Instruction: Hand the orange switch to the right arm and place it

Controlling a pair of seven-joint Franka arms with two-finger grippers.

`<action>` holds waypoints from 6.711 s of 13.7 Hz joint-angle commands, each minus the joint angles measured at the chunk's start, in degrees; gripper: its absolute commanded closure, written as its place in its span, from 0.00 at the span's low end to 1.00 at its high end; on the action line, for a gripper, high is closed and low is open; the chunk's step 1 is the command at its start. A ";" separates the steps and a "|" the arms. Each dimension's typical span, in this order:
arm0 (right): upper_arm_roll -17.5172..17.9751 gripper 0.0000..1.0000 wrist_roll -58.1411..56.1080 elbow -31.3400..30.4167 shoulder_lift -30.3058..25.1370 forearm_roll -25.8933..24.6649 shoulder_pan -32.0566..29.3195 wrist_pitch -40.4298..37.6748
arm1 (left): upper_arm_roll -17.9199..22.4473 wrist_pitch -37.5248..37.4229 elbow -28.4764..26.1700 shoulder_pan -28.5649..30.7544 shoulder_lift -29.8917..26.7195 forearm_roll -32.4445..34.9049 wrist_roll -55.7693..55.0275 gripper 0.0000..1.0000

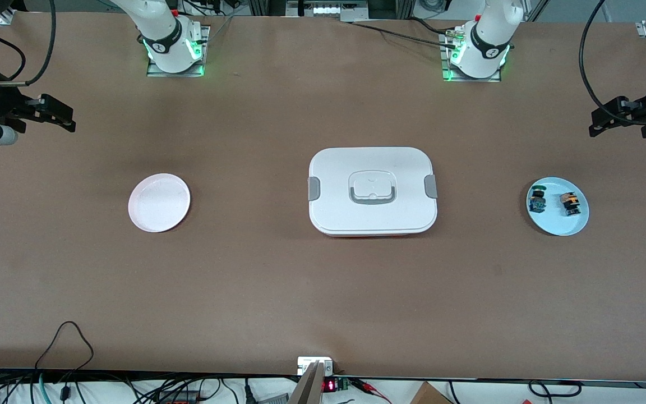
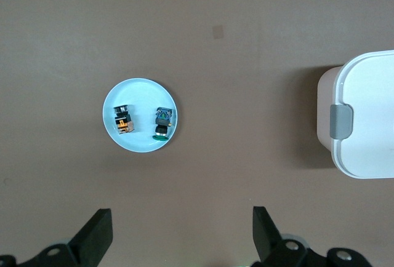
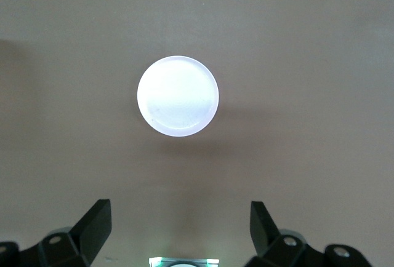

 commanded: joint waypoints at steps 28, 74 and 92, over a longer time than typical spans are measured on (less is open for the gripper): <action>0.00 0.00 -0.53 -0.59 -1.05 0.39 -0.14 -0.61 | 0.23 0.82 -7.88 6.97 6.93 3.93 47.78 0.00; -0.35 0.00 -0.53 -2.96 -2.10 0.66 0.04 2.55 | -3.11 59.01 -29.70 23.49 27.41 2.63 98.79 0.57; -0.35 0.00 -0.53 -2.96 -2.02 0.66 -0.05 2.64 | -13.57 16.77 -10.98 24.55 23.54 -16.29 109.04 1.00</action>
